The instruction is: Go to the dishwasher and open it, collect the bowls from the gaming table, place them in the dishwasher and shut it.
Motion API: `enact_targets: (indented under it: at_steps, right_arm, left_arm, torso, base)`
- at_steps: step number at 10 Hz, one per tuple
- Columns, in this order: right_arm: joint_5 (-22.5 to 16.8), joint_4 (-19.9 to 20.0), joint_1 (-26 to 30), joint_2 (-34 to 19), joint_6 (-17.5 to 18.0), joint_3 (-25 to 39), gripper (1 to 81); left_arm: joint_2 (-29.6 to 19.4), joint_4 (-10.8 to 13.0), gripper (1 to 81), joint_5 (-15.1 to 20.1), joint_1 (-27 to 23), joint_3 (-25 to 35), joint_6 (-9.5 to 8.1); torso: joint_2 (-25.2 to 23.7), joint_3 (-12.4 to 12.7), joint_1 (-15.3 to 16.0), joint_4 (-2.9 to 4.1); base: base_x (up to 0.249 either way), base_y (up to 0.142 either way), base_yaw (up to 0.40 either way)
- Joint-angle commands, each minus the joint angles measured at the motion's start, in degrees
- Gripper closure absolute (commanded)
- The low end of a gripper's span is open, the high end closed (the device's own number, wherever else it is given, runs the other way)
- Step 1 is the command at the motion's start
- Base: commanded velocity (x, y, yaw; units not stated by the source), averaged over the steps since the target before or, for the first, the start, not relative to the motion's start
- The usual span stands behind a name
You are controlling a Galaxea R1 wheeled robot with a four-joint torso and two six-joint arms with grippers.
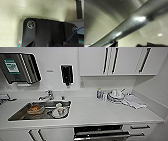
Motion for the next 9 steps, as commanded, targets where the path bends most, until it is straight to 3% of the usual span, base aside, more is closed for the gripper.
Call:
enact_targets:
  at_steps: [1, 4, 6, 9]
  right_arm:
    - [-1.30, 4.89, 9.25, -2.76, 0.21, 5.35, 1.0]
    - [-2.36, 3.14, -1.11, -1.70, -1.36, -0.44, 1.0]
    - [-1.93, -1.66, -7.79, -1.53, -3.56, -2.98, 1.0]
    - [-1.83, -16.69, -17.98, -0.04, -3.92, -6.06, 1.0]
  left_arm:
    - [-0.83, -0.62, 1.0, 1.82, -1.82, -0.55, 0.41]
    - [-0.56, -0.54, 1.0, 2.07, -1.90, -0.55, 0.41]
    - [-0.56, -0.54, 1.0, 2.79, -1.90, -0.55, 0.41]
    - [-0.21, -0.54, 1.0, 2.79, -1.90, -0.55, 0.41]
  torso:
    - [0.00, 0.00, 0.00, 0.00]
    - [0.00, 0.00, 0.02, 0.00]
    - [0.00, 0.00, 0.04, 0.00]
    - [0.00, 0.00, 0.04, 0.00]
  base:
    - [0.000, 0.000, 0.000]
    - [0.000, 0.000, 0.000]
    - [0.000, 0.000, 0.000]
    - [0.000, 0.000, 0.000]
